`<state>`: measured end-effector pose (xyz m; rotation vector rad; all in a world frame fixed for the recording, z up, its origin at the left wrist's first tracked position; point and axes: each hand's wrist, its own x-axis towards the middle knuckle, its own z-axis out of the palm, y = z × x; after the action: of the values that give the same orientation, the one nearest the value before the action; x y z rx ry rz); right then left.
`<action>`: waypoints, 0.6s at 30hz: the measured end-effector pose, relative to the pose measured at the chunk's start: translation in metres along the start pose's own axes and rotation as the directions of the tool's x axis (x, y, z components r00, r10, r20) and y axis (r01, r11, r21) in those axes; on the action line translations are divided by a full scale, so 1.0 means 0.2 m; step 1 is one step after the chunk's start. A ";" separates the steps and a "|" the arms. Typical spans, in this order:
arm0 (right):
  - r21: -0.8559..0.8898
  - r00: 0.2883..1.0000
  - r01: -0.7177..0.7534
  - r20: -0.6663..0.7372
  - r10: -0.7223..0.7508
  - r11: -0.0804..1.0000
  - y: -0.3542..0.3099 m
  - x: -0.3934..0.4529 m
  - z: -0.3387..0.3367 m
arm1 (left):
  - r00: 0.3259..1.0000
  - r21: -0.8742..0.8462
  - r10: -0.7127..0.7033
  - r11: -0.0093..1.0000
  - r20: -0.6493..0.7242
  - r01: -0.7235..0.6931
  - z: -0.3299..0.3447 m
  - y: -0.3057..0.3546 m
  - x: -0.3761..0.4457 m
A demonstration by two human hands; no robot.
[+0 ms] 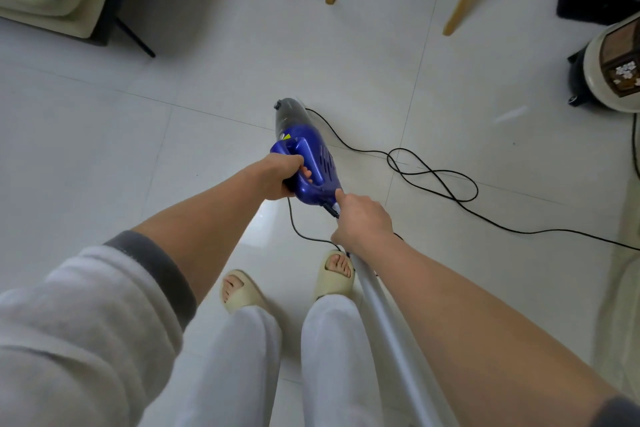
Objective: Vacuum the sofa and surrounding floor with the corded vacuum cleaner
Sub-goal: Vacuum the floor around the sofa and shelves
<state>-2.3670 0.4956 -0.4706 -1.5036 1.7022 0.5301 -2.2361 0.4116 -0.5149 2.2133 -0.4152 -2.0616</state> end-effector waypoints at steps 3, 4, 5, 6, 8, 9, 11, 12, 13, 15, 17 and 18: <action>0.040 1.000 -0.004 -0.014 0.005 0.999 0.04 0.00 0.01 | 0.998 0.007 0.049 0.999 -0.026 -0.049 0.05 0.02 0.00; 0.043 1.000 -0.010 -0.028 0.011 0.999 0.07 0.00 0.00 | 0.998 0.011 0.055 0.998 -0.026 -0.055 0.08 0.02 0.00; 0.037 0.999 -0.015 -0.041 0.016 0.999 0.10 0.00 0.00 | 0.998 0.010 0.054 0.998 -0.020 -0.054 0.11 0.02 -0.01; 0.029 0.998 -0.022 -0.050 0.023 0.999 0.13 -0.01 -0.01 | 0.999 0.005 0.050 0.999 -0.010 -0.050 0.15 0.02 -0.01; 0.023 0.997 -0.048 -0.065 0.049 0.999 0.21 -0.02 -0.03 | 0.999 0.011 0.034 0.999 0.015 -0.035 0.23 0.02 -0.02; 0.021 0.995 -0.062 -0.072 0.064 0.998 0.25 -0.03 -0.04 | 0.999 0.014 0.033 0.999 0.030 -0.033 0.27 0.02 -0.02; 0.033 0.993 -0.088 -0.080 0.090 0.996 0.32 -0.04 -0.05 | 0.998 0.028 0.030 0.999 0.056 -0.032 0.36 0.03 -0.02; 0.047 0.991 -0.104 -0.081 0.108 0.993 0.37 -0.05 -0.05 | 0.997 0.041 0.024 0.999 0.068 -0.027 0.42 0.04 -0.03; 0.058 0.990 -0.111 -0.080 0.116 0.992 0.38 -0.06 -0.05 | 0.997 0.054 0.027 0.998 0.073 -0.031 0.44 0.05 -0.03; 0.080 0.986 -0.140 -0.080 0.146 0.987 0.45 -0.07 -0.05 | 0.995 0.081 0.029 0.996 0.091 -0.036 0.53 0.06 -0.03; 0.100 0.982 -0.164 -0.082 0.173 0.981 0.51 -0.08 -0.05 | 0.993 0.095 0.035 0.994 0.113 -0.046 0.60 0.07 -0.03; 0.103 0.980 -0.172 -0.083 0.181 0.980 0.53 -0.08 -0.04 | 0.992 0.095 0.037 0.994 0.122 -0.049 0.63 0.06 -0.03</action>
<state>-2.4715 0.5224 -0.4726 -1.3349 1.9177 0.4699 -2.3631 0.4165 -0.5159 2.1181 -0.5815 -2.2040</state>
